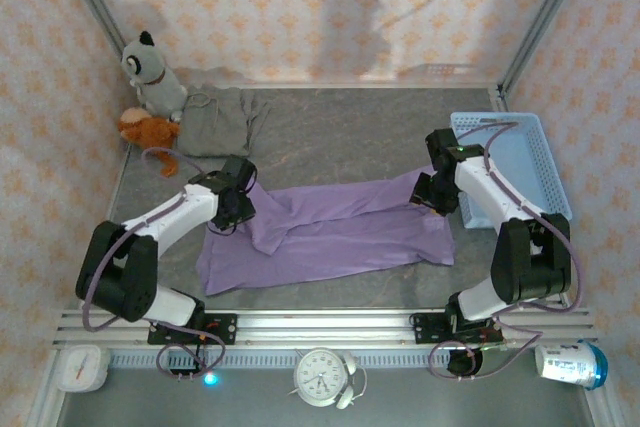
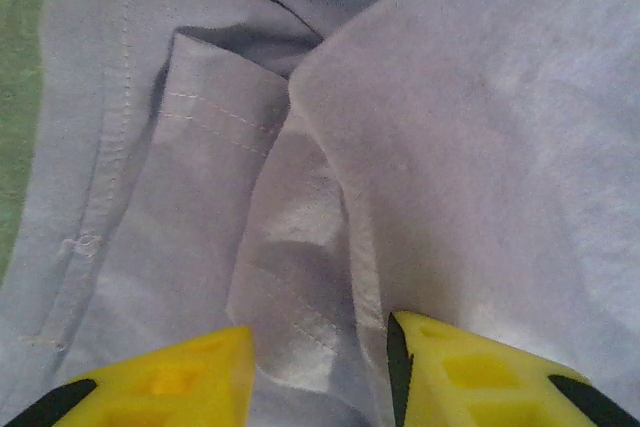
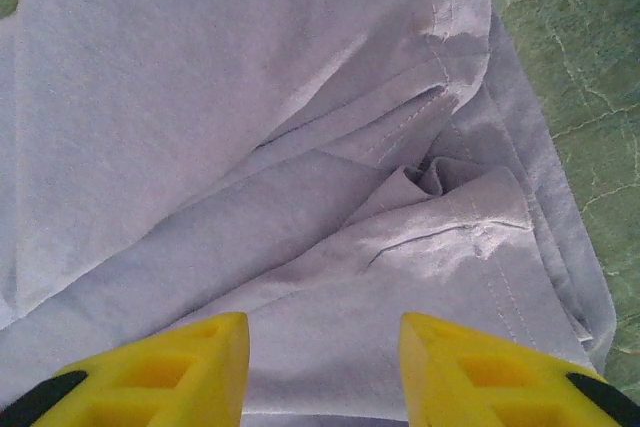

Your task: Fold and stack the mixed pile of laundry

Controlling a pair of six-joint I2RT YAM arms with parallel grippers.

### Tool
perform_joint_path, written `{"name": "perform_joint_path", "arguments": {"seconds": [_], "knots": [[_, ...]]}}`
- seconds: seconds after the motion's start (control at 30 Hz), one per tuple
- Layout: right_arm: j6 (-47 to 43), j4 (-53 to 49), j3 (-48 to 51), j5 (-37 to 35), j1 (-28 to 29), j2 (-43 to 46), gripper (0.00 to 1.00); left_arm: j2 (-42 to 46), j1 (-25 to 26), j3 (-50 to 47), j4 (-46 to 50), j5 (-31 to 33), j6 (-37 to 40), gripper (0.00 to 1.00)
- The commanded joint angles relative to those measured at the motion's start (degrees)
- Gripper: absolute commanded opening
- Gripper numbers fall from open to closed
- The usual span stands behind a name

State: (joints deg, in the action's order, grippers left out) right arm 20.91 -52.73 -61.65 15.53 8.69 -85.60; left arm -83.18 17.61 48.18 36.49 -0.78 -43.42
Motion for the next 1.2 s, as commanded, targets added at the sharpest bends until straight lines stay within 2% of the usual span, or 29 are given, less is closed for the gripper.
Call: {"name": "perform_joint_path", "arguments": {"seconds": [0.0,0.27,0.43,0.57,0.8,0.9,1.0,1.17], "knots": [[-0.4,-2.4,-0.4,-0.6,0.0,1.7,0.43,-1.3,-0.4,0.1,-1.1,1.1,0.4,0.36],[0.0,-2.6,-0.4,-0.7,0.1,1.8,0.43,-3.1,-0.4,1.7,4.3,5.4,-1.3,0.35],[0.3,-2.4,0.0,-0.8,0.1,1.7,0.43,-1.3,-0.4,2.1,8.3,7.2,-2.7,0.35],[0.8,-1.8,0.4,-0.1,0.1,1.5,0.43,-0.3,-0.4,0.5,5.6,5.6,-2.9,0.35],[0.9,-2.3,-0.3,0.0,0.2,1.5,0.43,-5.3,-0.4,1.0,0.4,3.2,-4.2,0.34],[1.2,-2.6,-0.1,-0.2,0.2,2.2,0.43,-7.6,-0.4,1.3,-0.2,2.5,-4.4,0.27],[1.4,-2.6,0.1,-0.4,0.2,3.3,0.43,-7.5,-0.4,2.2,0.6,2.4,-4.2,0.14],[1.5,-1.9,0.1,1.3,0.2,3.7,0.43,-4.7,-0.4,6.6,7.0,4.3,-2.3,0.09]]}}
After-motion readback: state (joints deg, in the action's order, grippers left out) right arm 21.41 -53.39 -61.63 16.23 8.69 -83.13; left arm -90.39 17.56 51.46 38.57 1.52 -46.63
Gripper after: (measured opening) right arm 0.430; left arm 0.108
